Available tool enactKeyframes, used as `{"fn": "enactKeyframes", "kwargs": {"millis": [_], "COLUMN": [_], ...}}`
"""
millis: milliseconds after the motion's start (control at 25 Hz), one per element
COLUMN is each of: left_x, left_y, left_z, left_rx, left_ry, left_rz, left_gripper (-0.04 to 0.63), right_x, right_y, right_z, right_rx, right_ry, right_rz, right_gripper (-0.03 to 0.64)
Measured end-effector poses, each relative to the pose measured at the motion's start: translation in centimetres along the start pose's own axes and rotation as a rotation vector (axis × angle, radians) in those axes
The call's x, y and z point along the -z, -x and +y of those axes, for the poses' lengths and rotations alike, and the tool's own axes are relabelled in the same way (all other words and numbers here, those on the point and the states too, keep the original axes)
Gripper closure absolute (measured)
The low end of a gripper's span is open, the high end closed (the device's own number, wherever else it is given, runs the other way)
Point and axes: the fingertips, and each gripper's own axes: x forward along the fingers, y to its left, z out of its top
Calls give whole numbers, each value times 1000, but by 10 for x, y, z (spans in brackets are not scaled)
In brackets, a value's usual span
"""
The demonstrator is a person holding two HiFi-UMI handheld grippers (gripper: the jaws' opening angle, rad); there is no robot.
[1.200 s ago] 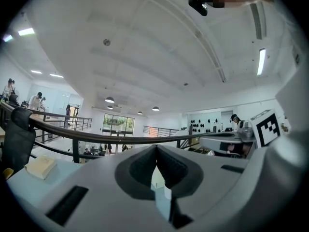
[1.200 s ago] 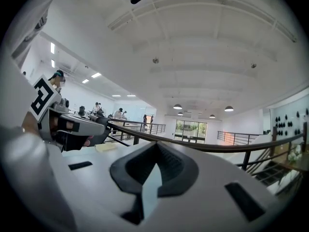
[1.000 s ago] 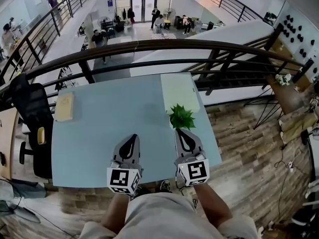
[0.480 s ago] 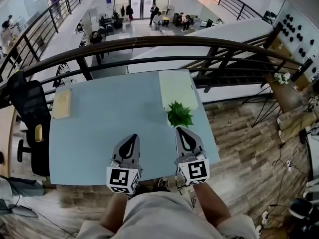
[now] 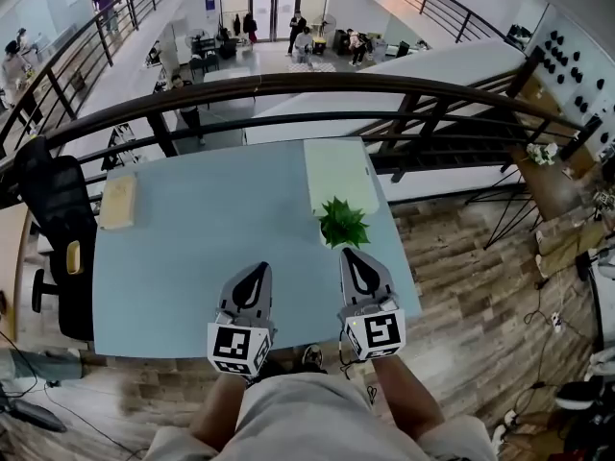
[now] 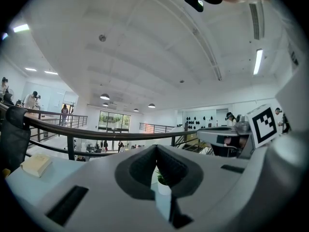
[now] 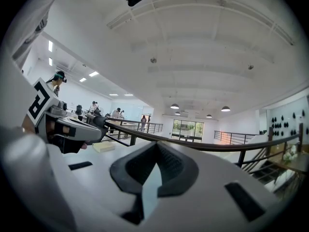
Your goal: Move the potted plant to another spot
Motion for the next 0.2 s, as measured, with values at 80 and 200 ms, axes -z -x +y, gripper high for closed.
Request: {"fn": "enactKeyframes", "kwargs": {"millis": [80,200], "left_x": [0,0], "left_y": [1,2], "left_z": [-2,-6], "left_rx": [2,5], "left_ry": [1,4], "left_rz": [-1,2], "left_gripper": [584,584], "right_x": [0,2], "right_y": [2,5], "right_z": [0,1], "right_rx": [-2,-6], "right_ry": [0,0], "right_rz": [3,8], "right_gripper": [614,614]}}
